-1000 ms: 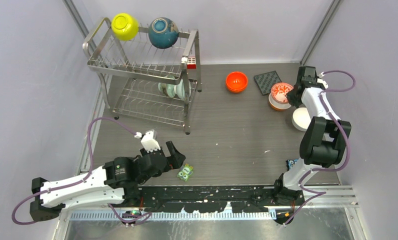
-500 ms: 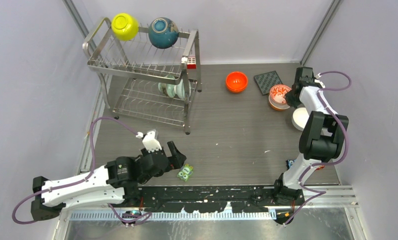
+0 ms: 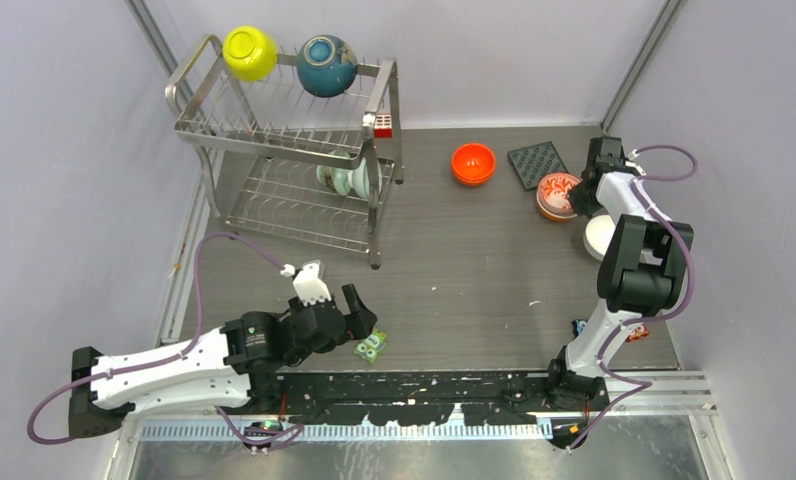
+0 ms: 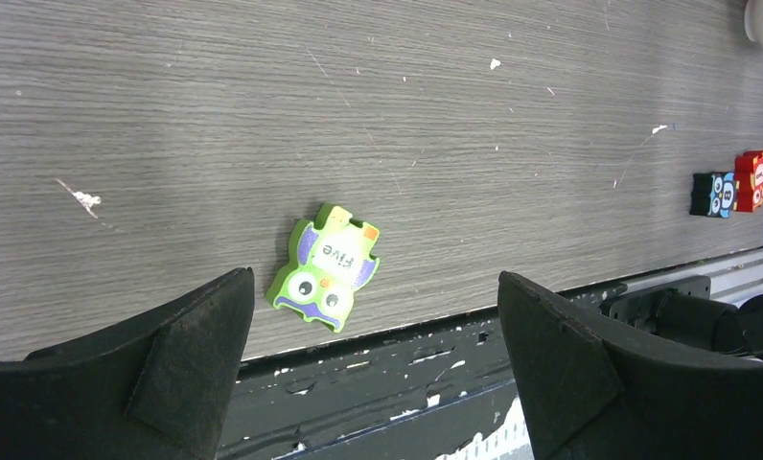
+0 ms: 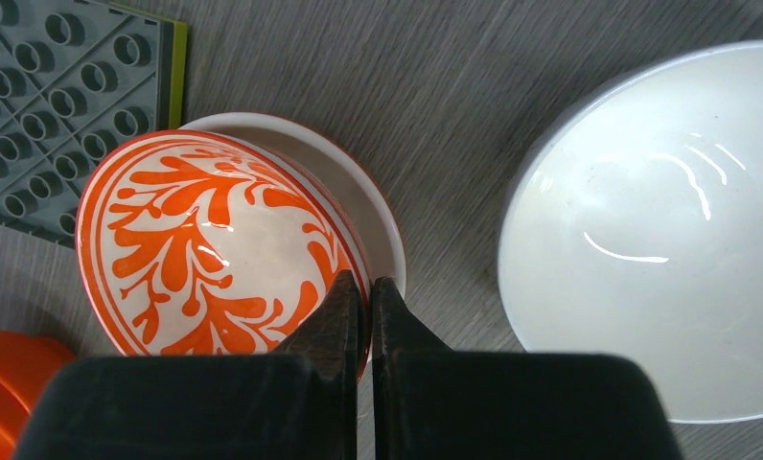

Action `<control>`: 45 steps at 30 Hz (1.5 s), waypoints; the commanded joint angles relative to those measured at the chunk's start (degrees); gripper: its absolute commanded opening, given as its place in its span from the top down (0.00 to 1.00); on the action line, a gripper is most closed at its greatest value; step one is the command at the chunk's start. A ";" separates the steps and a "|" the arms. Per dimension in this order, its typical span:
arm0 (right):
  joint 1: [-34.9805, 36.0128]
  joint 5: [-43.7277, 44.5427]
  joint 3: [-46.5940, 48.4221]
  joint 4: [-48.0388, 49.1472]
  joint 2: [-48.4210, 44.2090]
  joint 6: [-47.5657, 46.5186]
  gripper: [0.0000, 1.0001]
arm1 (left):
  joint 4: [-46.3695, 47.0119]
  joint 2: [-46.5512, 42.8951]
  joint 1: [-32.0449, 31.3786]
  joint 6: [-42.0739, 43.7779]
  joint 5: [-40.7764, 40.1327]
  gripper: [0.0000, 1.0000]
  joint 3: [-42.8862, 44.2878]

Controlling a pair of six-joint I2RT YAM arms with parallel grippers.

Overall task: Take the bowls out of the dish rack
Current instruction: Place the bowl with the bowl.

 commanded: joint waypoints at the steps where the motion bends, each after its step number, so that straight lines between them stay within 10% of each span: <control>1: -0.15 1.45 2.91 2.90 0.12 0.08 0.99 | 2.29 -0.08 0.02 0.08 -0.75 0.01 -0.11; 23: -0.15 0.72 2.22 1.64 -2.90 -0.34 0.62 | 2.31 -1.21 0.03 -0.45 0.38 0.01 -0.93; 45: -0.19 3.01 1.25 -0.13 -3.10 -2.06 0.74 | 2.10 -2.13 0.00 -0.10 0.84 0.01 -1.11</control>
